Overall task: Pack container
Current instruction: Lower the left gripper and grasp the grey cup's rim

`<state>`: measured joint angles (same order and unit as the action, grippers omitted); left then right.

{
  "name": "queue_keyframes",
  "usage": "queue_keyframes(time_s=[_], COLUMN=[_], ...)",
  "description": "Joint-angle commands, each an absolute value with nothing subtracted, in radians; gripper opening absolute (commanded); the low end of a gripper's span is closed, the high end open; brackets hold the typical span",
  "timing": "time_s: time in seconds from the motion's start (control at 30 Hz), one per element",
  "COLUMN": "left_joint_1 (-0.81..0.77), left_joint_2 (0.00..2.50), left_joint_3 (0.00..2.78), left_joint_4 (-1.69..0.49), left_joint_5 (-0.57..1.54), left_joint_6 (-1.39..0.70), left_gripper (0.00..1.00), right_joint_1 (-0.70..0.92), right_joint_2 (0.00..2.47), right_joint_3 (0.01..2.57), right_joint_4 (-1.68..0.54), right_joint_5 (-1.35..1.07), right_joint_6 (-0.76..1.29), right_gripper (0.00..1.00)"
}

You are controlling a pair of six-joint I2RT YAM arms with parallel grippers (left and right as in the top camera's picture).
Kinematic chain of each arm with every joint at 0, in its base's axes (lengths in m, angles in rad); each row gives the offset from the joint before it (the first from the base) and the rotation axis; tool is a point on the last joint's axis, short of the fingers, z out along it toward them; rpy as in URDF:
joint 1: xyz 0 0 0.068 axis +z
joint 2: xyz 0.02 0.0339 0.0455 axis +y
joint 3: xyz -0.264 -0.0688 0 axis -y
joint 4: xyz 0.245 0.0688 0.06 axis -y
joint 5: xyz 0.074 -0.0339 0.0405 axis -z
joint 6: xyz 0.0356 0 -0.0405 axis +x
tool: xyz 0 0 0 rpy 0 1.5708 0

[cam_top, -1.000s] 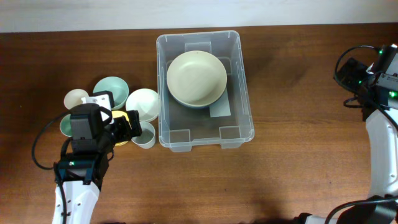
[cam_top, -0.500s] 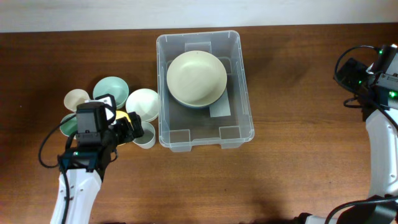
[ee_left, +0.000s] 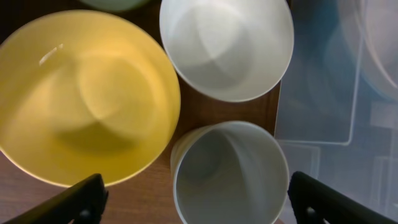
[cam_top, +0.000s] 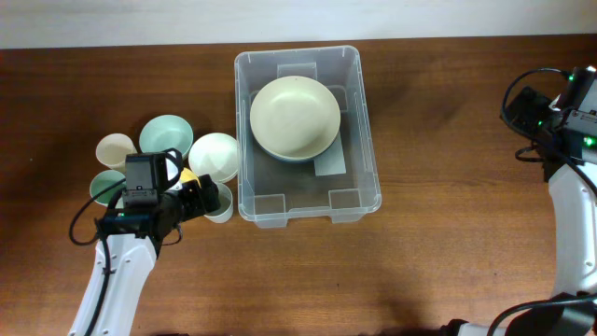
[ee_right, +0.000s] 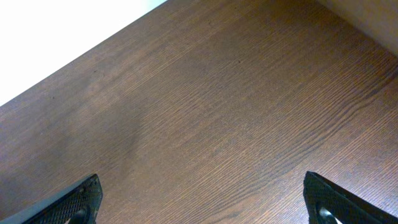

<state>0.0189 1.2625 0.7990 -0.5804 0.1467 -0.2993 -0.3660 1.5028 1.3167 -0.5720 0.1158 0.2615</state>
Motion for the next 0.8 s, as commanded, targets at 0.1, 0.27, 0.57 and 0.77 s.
queue_keyframes(time_s=[0.1, 0.27, 0.57, 0.77], left_joint_1=[0.015, 0.015, 0.015, 0.015], left_joint_2=[1.293, 1.314, 1.356, 1.406], left_joint_3=[0.815, 0.814, 0.814, 0.814], left_joint_4=[-0.585, -0.603, -0.606, -0.603], left_joint_5=[0.161, 0.161, 0.161, 0.161], left_joint_6=[-0.307, -0.330, -0.375, -0.379], left_gripper=[0.77, 0.74, 0.72, 0.65], right_joint_1=[-0.368, -0.368, -0.368, -0.368], right_joint_2=[1.497, 1.497, 1.497, 1.497], right_joint_3=[1.327, 1.327, 1.327, 1.327], right_joint_4=[-0.570, -0.570, -0.570, -0.570], right_joint_5=[0.125, 0.125, 0.125, 0.125], right_joint_6=[0.262, 0.262, 0.262, 0.262], right_gripper=[0.99, 0.99, 0.99, 0.99])
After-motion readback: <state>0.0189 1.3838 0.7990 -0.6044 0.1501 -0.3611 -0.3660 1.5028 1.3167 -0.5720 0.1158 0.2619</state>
